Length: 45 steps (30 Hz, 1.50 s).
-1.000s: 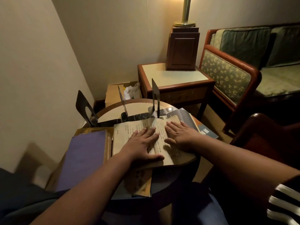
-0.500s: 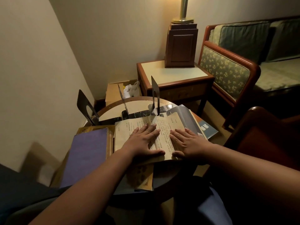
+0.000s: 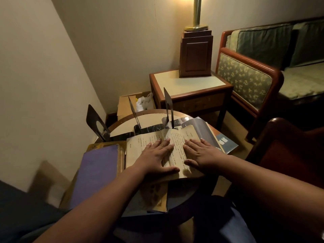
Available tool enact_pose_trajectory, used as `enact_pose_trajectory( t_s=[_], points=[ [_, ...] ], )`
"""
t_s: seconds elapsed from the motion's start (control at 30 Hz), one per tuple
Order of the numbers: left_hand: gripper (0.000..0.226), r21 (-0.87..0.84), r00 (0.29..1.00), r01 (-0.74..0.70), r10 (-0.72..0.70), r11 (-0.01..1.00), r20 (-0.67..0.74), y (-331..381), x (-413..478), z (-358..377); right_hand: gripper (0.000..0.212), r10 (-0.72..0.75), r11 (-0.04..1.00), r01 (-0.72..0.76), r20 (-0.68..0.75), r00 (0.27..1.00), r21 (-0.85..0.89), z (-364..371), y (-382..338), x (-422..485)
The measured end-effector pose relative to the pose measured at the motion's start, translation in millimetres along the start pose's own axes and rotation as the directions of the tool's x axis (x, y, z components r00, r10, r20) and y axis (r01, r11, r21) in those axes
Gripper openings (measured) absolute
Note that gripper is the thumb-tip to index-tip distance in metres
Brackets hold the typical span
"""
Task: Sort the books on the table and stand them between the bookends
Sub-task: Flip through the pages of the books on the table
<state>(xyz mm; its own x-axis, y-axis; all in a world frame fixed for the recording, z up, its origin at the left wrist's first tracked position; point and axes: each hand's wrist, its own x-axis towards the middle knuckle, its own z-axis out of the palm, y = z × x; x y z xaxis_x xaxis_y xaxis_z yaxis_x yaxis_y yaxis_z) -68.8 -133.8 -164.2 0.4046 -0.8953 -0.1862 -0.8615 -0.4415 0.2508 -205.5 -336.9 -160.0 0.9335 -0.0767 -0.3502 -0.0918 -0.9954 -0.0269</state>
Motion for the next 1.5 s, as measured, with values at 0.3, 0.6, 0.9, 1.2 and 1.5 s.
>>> enact_pose_trajectory(
  t_s=[0.3,0.6,0.9,1.2,1.5],
  points=[
    [0.084,-0.093,0.968,0.213,-0.223,0.973,-0.118,-24.3,2.2,-27.4,0.099,0.061,0.995,-0.049,-0.134,0.989,0.093,-4.4,14.0,40.4],
    [0.093,-0.257,0.915,0.393,-0.348,0.883,0.203,-70.7,15.7,-69.3,0.102,0.069,0.991,-0.051,-0.154,0.986,0.123,1.8,15.0,41.3],
    [0.080,-0.253,0.924,0.370,-0.326,0.894,0.200,-69.8,22.8,-89.5,0.123,0.061,0.986,-0.033,-0.166,0.984,0.166,3.1,14.1,40.7],
    [0.050,-0.462,0.924,0.369,-0.265,0.806,0.277,-72.0,17.6,-146.3,0.108,0.045,0.989,-0.022,-0.162,0.986,0.144,-6.8,7.3,40.2],
    [0.042,-0.640,0.901,0.433,-0.331,0.634,0.282,-78.2,-26.8,-158.1,0.060,-0.169,0.822,0.336,-0.366,0.915,0.461,-51.9,-89.7,22.2]
  ],
)
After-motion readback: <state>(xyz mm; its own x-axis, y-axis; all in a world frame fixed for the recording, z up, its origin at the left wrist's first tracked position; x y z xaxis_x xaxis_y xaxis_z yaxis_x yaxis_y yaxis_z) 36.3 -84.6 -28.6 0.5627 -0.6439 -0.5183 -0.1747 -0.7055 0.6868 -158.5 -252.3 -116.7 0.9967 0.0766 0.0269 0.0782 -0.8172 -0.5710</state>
